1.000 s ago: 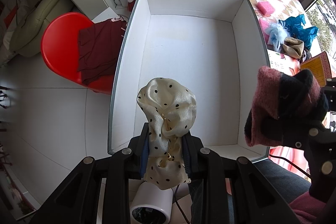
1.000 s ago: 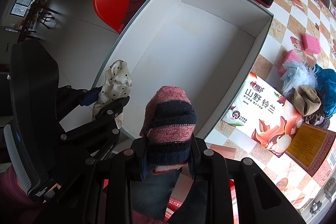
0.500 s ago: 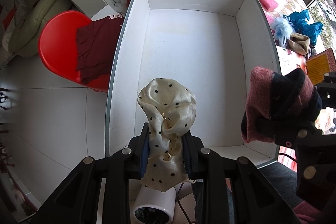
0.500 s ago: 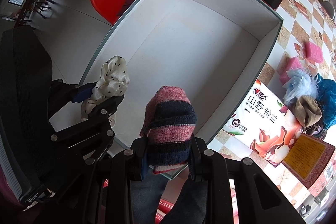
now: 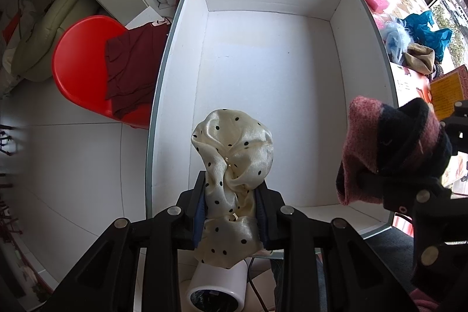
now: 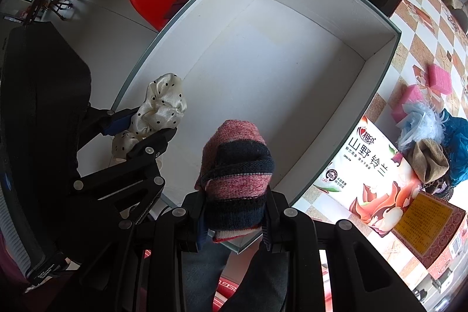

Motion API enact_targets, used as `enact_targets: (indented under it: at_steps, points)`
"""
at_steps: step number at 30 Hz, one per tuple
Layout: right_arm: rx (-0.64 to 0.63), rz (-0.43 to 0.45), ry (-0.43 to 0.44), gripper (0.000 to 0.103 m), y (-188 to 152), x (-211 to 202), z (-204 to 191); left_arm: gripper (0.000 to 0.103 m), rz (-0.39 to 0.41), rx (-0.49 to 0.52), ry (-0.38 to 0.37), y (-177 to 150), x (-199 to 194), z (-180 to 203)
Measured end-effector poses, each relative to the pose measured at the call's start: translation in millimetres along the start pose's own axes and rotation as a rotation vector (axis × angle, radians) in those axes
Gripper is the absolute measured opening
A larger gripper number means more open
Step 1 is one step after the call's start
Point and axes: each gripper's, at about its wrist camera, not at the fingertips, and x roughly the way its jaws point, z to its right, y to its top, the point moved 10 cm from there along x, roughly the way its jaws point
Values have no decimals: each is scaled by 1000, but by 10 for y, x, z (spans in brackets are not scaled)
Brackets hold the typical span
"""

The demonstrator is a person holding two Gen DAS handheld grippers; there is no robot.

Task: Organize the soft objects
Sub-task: 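Lower both items into the white box and open both tools, then reach the right tool to the blue cloth and grasp it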

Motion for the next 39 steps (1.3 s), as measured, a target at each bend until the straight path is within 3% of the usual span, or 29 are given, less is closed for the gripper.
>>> enact_targets:
  at_steps: [4,8,10,12,15,17,23,28,32,39]
  points:
    - [-9,-2,3,31,-7,-5,-27,39,11,10,-7,-23,-11,30]
    - [-14,2,-5,39,19,-7,-12,67,24,7,21,-25,-45,-35]
    - [-4,18,-7,71,42,-40,4,76,29,9,35,-30,-60,-59]
    - [1,37,-11,88,69,-88,29,82,52,2,27,-1,-100,-75]
    - [7,43,-22,89,76,-126,69,94,85,-17,12,46,-173,-95]
    - [21,50,-44,102,88,-160,123,103,92,-28,5,63,-203,-108]
    - [61,87,-53,103,108,-335,332,103,125,-79,-94,230,-344,-63]
    - [159,131,-54,103,133,-685,667,103,163,-55,-126,482,-554,53]
    - [292,172,-47,103,84,-1037,1195,103,184,-14,-147,694,-703,267]
    - [535,194,-114,103,-187,-1441,2537,103,182,67,-165,948,-801,728]
